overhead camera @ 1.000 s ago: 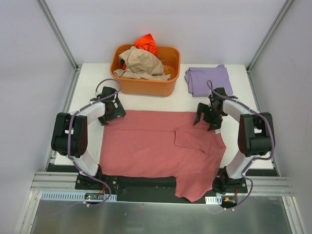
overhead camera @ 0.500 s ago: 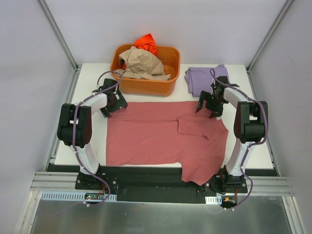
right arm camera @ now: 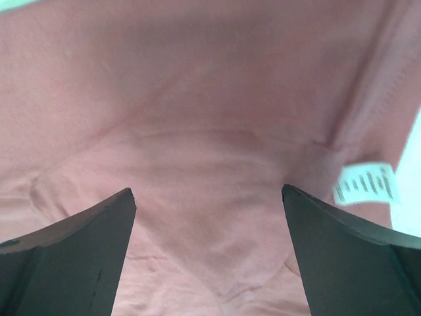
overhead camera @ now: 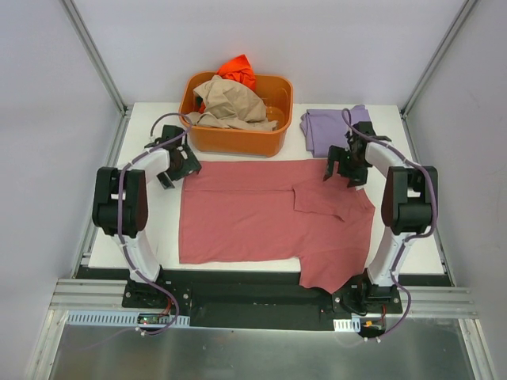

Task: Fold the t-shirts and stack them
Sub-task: Fold the flattened tshirt in 1/3 of the way, then grap the side of the flattened tshirt closest away from the robot with both arms

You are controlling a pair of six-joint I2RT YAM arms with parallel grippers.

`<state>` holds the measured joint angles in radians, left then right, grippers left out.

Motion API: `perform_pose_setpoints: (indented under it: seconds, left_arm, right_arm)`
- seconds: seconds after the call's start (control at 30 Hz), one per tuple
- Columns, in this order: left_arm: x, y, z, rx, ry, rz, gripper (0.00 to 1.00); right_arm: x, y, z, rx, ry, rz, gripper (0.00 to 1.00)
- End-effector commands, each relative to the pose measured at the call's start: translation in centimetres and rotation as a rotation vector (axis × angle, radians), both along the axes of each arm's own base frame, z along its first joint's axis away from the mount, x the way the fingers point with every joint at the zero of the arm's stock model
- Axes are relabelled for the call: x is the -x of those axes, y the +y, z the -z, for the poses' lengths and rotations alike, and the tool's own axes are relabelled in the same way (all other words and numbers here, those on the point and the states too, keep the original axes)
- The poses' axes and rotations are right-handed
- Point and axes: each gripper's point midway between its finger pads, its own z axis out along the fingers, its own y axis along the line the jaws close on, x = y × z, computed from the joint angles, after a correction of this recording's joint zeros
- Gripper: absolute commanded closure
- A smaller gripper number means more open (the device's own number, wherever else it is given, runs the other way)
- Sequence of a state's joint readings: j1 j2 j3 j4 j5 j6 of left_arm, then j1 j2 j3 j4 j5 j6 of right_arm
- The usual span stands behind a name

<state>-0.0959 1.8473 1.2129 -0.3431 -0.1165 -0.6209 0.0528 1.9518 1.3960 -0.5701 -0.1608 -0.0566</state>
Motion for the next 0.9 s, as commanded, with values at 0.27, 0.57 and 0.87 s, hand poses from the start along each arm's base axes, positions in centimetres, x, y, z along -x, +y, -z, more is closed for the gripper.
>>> perform_pose_setpoints:
  seconds: [0.27,0.57,0.87]
  left_arm:
    - [10.9,0.2,-4.4,0.023,-0.046,-0.108,0.01]
    - [22.8,-3.4,-2.2,-0.070,0.147,-0.103,0.07]
    - [29.6,-0.9,-1.0,-0.148,0.291,-0.234,0.32]
  right_arm:
    - [4.6,-1.7,-6.6,0.090,-0.189,0.114,0.04]
    - [6.7,-0.3,-5.9,0.009,-0.210,0.111,0.04]
    - [7.7,-1.0,-5.5,0.045,-0.204,0.115,0.04]
